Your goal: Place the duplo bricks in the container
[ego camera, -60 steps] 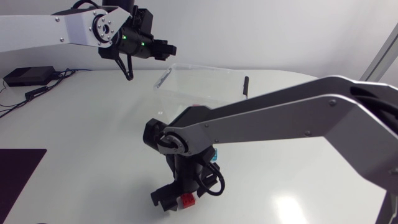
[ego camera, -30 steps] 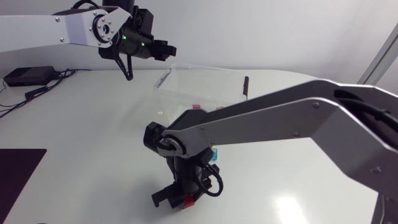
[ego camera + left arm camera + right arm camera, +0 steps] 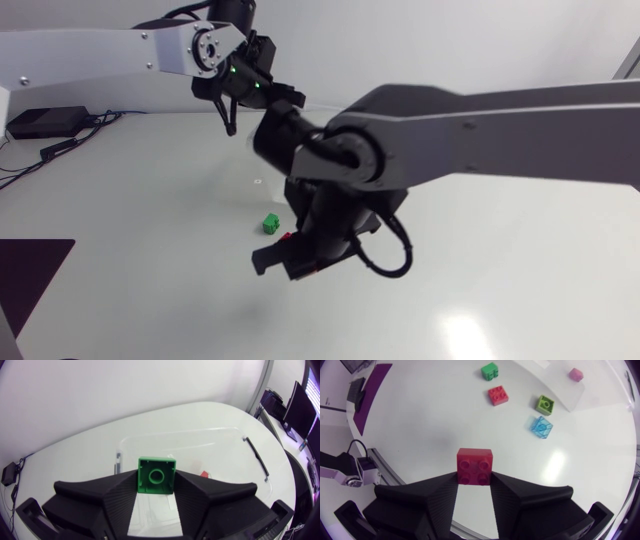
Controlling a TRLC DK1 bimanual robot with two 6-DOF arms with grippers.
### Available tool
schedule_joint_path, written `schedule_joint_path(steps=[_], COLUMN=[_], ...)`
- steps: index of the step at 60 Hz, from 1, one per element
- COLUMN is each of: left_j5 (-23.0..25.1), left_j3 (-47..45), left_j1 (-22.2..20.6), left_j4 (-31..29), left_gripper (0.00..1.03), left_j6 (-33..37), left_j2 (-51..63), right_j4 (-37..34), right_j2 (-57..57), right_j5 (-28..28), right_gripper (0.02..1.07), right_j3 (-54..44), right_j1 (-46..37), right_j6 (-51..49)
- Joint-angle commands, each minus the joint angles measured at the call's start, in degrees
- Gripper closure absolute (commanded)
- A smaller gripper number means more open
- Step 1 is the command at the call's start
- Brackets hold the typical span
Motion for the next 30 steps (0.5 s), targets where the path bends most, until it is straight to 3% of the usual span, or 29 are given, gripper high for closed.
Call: schedule_joint_path(steps=[1, 6, 14, 18, 30], left_j5=[0.2, 0.7, 6.0, 8.1, 8.1], left_j3=[2.6, 3.8, 4.9, 0.1, -19.5], left_j1=[-0.5, 0.3, 4.5, 6.8, 6.7], left_j4=[-2.4, -4.7, -9.5, -10.5, -8.4], left_gripper=[0.27, 0.17, 0.16, 0.16, 0.16], left_j6=[-0.2, -0.5, -2.0, -1.4, 2.3], left_j2=[3.7, 4.1, 0.7, -5.3, -21.4], right_j4=[-1.6, -2.8, -4.9, -5.5, -2.6], right_j2=[-3.4, -6.9, -10.0, -9.9, -2.9], right_j5=[0.8, 1.4, 2.1, 2.2, 2.2], right_gripper=[0.7, 0.7, 0.7, 0.7, 0.7], right_j3=[-2.2, -1.2, 4.4, 9.4, 19.1], right_j1=[-2.1, -5.1, -10.7, -14.8, -22.6], right_j6=[0.7, 0.7, -0.5, -2.0, -4.1])
